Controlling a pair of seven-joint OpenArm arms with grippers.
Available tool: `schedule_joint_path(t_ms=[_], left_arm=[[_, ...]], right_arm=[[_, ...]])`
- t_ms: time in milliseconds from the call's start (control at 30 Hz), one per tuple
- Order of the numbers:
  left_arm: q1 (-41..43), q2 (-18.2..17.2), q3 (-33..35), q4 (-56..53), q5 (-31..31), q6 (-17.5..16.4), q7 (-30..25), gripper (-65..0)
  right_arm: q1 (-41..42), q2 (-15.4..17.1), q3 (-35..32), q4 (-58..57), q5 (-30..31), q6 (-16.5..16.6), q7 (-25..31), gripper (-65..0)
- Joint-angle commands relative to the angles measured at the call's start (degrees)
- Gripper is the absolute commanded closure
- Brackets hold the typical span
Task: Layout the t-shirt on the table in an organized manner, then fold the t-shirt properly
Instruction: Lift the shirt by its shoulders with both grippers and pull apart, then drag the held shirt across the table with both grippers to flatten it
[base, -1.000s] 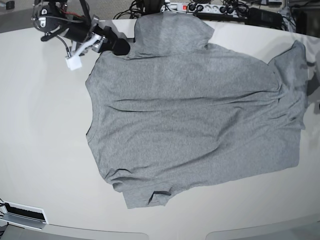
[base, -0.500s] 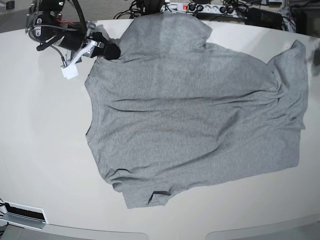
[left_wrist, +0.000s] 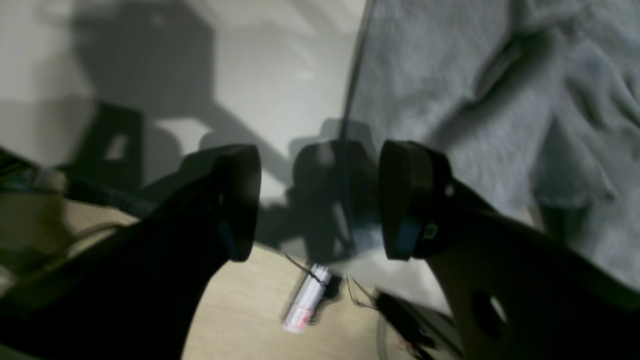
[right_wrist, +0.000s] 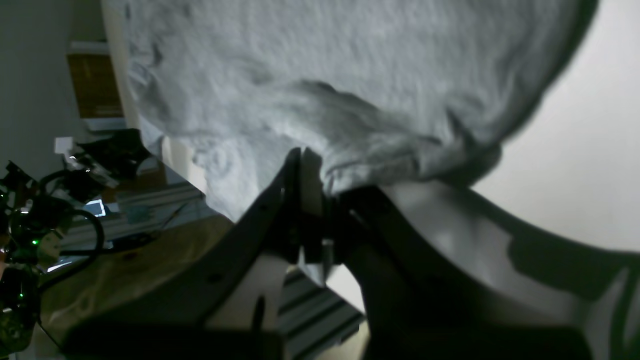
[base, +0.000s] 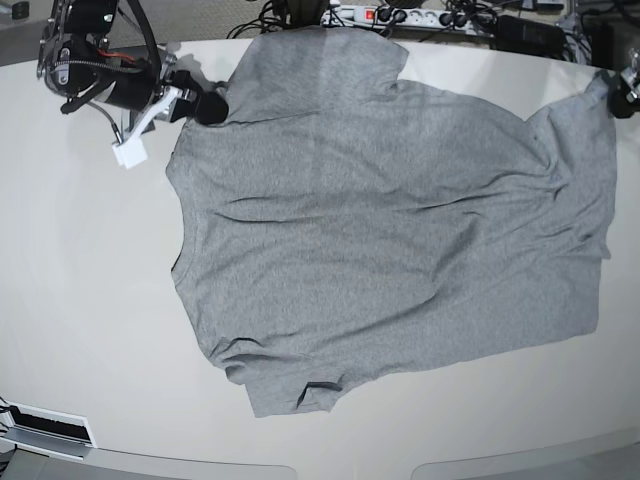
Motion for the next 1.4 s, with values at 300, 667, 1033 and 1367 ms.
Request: schedule_joint_path(t_ms=[300,667,1033,1367], left_arm=[[-2.3,-1.4,0.0,0.6,-3.8,-5.6,6.9,-38.4],[-2.5,-1.4,7.6,0.6,-7.3,-10.6,7.7,0.0],[-3.4,-8.1,6.6,0.9,-6.0,-8.8,5.8,0.0],[-3.4,-16.2,6.2,4.6,-23.7,-16.1,18.1,0.0]], right_arm=[[0.9,0.4,0.2,0.7,1.4,0.5,0.0,0.0],[0.9,0.4,0.2,0.7,1.8,0.5,-0.1,0.0],[0.8,4.4,0.2,3.9,11.2,0.5,-9.1,0.0],[-0.9,11.7,0.2,9.0,11.8,0.5,-9.3,0.0]])
